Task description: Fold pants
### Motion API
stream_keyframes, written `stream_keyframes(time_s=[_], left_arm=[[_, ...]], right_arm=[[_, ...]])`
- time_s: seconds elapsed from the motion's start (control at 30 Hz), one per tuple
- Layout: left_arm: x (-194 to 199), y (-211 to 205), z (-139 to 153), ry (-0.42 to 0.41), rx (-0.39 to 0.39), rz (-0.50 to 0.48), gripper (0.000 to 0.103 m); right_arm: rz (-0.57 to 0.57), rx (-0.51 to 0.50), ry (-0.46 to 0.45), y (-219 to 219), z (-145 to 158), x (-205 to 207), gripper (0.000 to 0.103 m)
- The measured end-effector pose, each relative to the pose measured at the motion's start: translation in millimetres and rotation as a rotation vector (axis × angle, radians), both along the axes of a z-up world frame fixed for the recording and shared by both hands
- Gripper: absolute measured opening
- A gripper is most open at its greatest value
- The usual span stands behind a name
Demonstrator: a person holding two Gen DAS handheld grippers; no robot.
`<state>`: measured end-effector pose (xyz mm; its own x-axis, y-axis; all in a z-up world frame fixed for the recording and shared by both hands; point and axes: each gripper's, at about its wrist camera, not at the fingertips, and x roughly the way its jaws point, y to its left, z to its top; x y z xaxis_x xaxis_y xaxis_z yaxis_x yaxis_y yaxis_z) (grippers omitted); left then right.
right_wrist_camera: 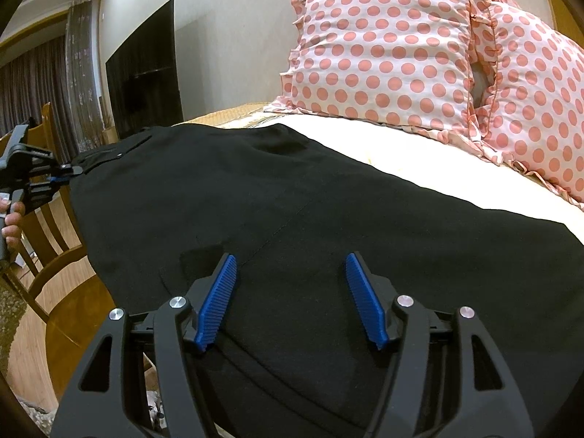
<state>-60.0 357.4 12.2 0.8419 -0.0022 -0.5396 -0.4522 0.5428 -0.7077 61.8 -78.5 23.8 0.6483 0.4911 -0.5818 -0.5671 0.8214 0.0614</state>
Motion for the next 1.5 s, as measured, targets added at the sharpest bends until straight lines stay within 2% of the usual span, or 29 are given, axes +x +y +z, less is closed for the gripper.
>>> stream_keyframes(time_s=[0.1,0.2,0.27,0.37,0.4,0.43,0.47,0.5,0.67,0.73,0.8,1.1,1.17,1.5], left_arm=[[-6,-3,4,-0.003,0.009,-0.004,0.003],[-6,-2,-5,0.028,-0.002,0.001,0.003],[-7,-2,-9,0.021,-0.004,0.007,0.003],[-8,-6,-3,0.003,0.016,0.003,0.009],[-10,-6,-1,-0.016,0.012,0.003,0.025],[-12,-6,1,-0.03,0.01,0.012,0.046],[-15,-5,3,-0.038,0.009,0.031,0.052],[-17,-3,3,-0.037,0.003,0.048,0.054],[-16,-2,-13,-0.036,-0.088,0.013,0.053],[-11,-5,-20,-0.044,-0.133,-0.023,0.046],[-4,-9,-23,-0.057,-0.166,-0.06,0.045],[4,-20,-2,-0.074,-0.114,-0.1,0.051],[7,-20,-1,-0.085,-0.122,-0.099,0.054],[18,0,-11,-0.099,-0.205,-0.018,0.055]], right_arm=[[-0.005,0.004,-0.003,1,0,1,0.065],[-0.005,0.003,-0.004,1,-1,1,0.065],[-0.006,0.005,-0.004,1,-1,1,0.065],[-0.006,0.004,-0.003,1,-1,1,0.065],[-0.006,0.004,-0.004,1,-1,1,0.065],[-0.007,0.005,-0.004,1,-1,1,0.065],[-0.008,0.006,-0.005,2,-1,1,0.065],[-0.006,0.004,-0.005,1,-1,1,0.065],[-0.006,0.005,-0.006,2,-1,1,0.065],[-0.007,0.004,-0.005,1,-1,1,0.065],[-0.008,0.005,-0.005,2,-1,1,0.065],[-0.009,0.008,-0.009,2,-1,3,0.065],[-0.01,0.009,-0.01,3,0,4,0.065],[-0.013,0.026,-0.016,1,1,4,0.066]])
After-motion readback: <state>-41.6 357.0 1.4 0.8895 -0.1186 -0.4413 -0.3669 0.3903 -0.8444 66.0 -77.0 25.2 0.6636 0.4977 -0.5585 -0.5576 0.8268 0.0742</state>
